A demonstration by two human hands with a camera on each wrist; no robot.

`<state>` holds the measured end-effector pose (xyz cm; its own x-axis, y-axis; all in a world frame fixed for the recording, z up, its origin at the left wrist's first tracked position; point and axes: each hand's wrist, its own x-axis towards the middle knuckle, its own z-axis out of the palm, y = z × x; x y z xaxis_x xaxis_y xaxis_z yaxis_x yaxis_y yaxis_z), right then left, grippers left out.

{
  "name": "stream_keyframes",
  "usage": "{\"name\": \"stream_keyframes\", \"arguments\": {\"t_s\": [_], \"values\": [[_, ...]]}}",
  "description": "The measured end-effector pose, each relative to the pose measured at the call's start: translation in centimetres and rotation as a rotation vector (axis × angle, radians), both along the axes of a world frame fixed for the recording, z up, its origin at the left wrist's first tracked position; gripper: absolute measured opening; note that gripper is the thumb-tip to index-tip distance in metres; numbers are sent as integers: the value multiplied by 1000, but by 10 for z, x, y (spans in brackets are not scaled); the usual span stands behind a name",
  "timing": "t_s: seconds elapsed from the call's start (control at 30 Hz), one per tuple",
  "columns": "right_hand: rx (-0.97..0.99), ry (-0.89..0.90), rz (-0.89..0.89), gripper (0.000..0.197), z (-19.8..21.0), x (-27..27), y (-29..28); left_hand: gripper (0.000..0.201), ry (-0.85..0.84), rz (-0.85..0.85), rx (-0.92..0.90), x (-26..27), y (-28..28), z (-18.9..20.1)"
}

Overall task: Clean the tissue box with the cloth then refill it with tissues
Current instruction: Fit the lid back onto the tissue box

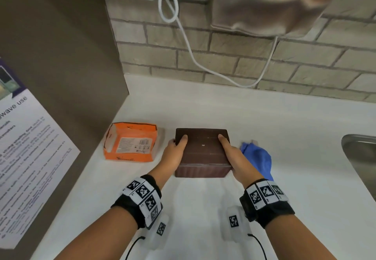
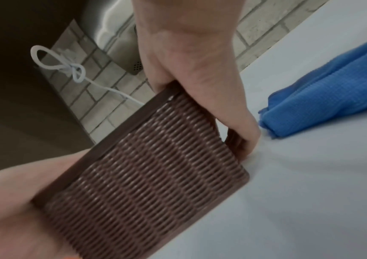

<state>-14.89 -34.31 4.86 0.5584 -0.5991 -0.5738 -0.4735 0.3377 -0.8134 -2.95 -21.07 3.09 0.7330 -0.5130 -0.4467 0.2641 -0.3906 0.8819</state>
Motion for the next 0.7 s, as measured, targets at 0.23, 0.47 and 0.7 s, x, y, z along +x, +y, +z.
{"name": "stream_keyframes", "arguments": {"t_s": [0.23, 0.47, 0.7], "values": [[19, -48, -26, 39, 36, -21, 15, 56, 437, 10, -262, -7, 17, 24], [93, -247, -161, 58, 74, -45, 33, 107, 42, 2, -434, -20, 46, 44], [352, -115, -33, 58, 60, -51, 20, 118, -1009, -503, -316, -57, 82, 56]]}}
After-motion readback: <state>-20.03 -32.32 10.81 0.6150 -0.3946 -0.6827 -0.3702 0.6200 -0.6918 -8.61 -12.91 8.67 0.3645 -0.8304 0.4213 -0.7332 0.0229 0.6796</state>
